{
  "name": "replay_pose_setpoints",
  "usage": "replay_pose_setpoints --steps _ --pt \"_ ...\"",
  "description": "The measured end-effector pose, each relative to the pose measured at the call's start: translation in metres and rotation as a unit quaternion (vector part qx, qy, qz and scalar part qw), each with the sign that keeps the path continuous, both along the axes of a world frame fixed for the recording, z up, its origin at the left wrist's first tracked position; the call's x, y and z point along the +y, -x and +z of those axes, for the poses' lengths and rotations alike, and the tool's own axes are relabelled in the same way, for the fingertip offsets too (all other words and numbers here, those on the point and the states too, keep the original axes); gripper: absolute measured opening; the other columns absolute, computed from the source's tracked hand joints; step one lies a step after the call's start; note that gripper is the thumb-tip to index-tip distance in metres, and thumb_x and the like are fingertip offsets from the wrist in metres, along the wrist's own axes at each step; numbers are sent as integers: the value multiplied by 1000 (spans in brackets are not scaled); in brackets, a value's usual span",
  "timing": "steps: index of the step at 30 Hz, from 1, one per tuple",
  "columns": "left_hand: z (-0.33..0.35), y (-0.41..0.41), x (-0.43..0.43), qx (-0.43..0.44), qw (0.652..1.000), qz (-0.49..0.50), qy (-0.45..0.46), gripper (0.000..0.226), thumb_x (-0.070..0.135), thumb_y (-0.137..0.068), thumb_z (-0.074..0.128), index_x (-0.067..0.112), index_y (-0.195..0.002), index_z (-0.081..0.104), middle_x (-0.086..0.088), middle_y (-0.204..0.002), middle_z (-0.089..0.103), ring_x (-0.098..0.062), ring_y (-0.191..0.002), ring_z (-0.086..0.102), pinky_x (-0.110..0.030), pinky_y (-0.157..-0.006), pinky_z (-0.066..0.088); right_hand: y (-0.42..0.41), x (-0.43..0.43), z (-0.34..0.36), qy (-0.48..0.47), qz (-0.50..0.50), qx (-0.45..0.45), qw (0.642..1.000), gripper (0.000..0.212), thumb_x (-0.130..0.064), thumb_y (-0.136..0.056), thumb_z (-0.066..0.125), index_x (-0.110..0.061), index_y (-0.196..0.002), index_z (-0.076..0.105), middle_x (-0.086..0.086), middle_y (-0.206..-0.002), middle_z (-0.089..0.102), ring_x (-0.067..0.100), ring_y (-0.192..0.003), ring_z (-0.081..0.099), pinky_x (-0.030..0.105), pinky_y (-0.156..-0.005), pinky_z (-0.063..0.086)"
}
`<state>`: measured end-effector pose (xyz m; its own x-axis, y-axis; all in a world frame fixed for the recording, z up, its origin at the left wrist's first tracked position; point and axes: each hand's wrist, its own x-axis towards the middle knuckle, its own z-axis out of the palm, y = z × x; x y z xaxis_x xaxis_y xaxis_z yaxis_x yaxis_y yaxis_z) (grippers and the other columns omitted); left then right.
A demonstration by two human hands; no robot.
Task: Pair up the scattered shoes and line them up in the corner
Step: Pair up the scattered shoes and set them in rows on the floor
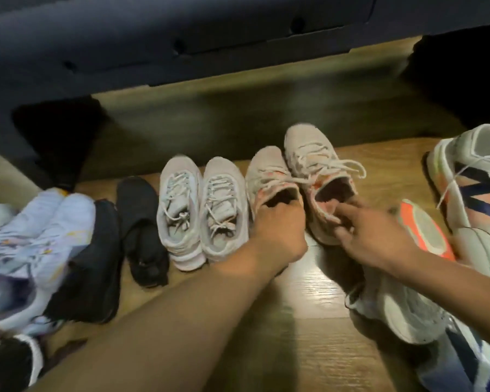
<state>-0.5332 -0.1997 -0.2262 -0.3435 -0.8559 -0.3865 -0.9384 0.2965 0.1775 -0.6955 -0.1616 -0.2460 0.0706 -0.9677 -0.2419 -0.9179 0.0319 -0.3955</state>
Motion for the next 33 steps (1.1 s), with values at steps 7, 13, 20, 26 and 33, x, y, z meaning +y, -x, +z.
replay_pose_setpoints --steps 7,13,20,26,33 --pt "-2 -76 37 190 958 113 181 41 33 -79 53 23 -118 59 1 -120 51 -18 -112 45 -39 -99 36 -34 -18 35 -80 74 195 975 60 -74 -89 21 -33 -123 49 5 -109 66 26 -97 63 37 -77 53" --pt "-15 -194 28 16 951 298 86 35 46 -94 48 24 -116 64 0 -134 37 -28 -118 46 -40 -104 33 -78 -11 35 -87 199 187 958 60 -77 -84 36 -45 -134 30 8 -129 45 28 -108 52 40 -84 48" --pt "-3 -227 43 -7 991 120 50 43 67 -81 56 27 -97 59 3 -128 30 -21 -112 48 -47 -112 26 -79 -25 14 -76 203 202 955 63 -83 -80 33 -38 -115 59 -6 -98 36 13 -77 52 34 -65 55" --pt "-17 -314 93 -43 969 159 186 70 64 -74 56 18 -127 51 -10 -131 44 -31 -122 43 -47 -109 32 -118 -15 34 -5 208 239 949 42 -61 -91 36 -37 -124 47 -1 -114 43 28 -107 49 38 -70 53" --pt "-27 -349 96 -144 971 186 34 59 46 -86 60 18 -133 38 -8 -126 57 -32 -114 56 -40 -87 44 -207 -12 22 -30 351 54 935 78 -57 -90 54 -45 -149 4 6 -136 36 25 -105 56 36 -84 53"
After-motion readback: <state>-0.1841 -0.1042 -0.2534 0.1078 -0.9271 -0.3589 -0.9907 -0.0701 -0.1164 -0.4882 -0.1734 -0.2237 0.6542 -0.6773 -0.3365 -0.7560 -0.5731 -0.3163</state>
